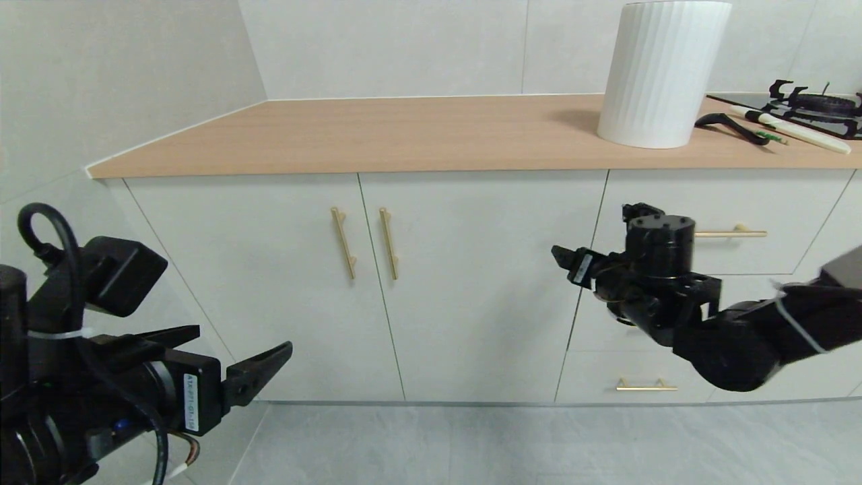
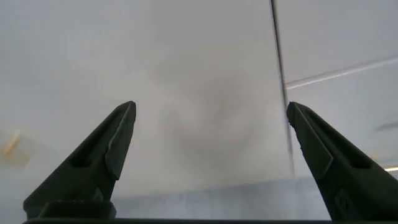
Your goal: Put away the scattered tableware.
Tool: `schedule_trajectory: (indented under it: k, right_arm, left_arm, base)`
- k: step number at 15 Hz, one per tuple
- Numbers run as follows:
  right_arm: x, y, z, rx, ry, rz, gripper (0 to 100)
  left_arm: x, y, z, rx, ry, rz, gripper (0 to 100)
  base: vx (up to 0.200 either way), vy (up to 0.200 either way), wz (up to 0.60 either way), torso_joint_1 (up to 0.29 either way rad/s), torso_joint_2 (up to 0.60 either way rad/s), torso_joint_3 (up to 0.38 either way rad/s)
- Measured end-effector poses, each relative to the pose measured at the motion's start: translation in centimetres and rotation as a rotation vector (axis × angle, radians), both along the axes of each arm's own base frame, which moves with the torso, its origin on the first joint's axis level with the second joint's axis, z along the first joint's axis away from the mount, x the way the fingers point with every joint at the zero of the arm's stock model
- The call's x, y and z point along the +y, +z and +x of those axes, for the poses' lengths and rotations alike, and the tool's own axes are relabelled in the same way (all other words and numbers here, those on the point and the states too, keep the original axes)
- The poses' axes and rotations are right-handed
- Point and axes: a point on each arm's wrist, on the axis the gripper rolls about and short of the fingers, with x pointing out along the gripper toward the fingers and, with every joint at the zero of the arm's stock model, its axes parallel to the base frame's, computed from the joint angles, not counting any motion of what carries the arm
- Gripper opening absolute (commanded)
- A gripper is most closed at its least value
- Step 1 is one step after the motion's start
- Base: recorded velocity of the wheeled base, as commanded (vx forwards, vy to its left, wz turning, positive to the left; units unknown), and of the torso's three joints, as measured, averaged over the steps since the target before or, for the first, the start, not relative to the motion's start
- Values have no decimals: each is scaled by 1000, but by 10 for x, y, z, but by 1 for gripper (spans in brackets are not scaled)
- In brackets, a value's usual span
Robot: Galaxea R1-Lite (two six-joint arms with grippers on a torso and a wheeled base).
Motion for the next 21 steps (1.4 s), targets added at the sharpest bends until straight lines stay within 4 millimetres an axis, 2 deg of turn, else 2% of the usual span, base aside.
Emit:
schedule_trajectory:
  k: [2,3,4,6,9,11,14,16,18,21]
  right_arm:
    - [-18,33,-44,-66,54,-54,100]
    - [-31,43,-71,-88,63,-92,100]
    - [-45,44,-97,-95,59,-145,100]
    - [-73,41,-151,-116,47,-249,100]
    - [-113,38,-220,-189,-23,-308,100]
    - [-137,33,-258,-216,-115,-335,100]
    - [-162,21,-312,-219,-237,-392,100]
    - [-170,15,-342,-253,-331,-418,100]
    - [-171,13,-362,-282,-456,-461,100]
    - [-168,1,-374,-308,-551,-492,100]
  left_arm:
    - [12,3,-16,-47,9,1,100]
    - [21,1,-28,-73,18,1,100]
    - [29,-2,-40,-96,27,3,100]
    - [47,-14,-69,-144,53,10,100]
    - [72,-38,-114,-179,108,37,100]
    - [82,-53,-140,-194,147,49,100]
    - [90,-69,-167,-249,238,45,100]
    - [90,-72,-175,-293,317,35,100]
    - [89,-74,-179,-316,379,34,100]
    - [87,-84,-179,-312,523,40,100]
  base:
    - [0,0,0,0,0,0]
    - [0,0,0,0,0,0]
    - [0,0,0,0,0,0]
    - [0,0,0,0,0,0]
    - [0,0,0,0,0,0]
    - [0,0,0,0,0,0]
    - [0,0,0,0,0,0]
    - [0,0,0,0,0,0]
    - [0,0,0,0,0,0]
    - [0,0,0,0,0,0]
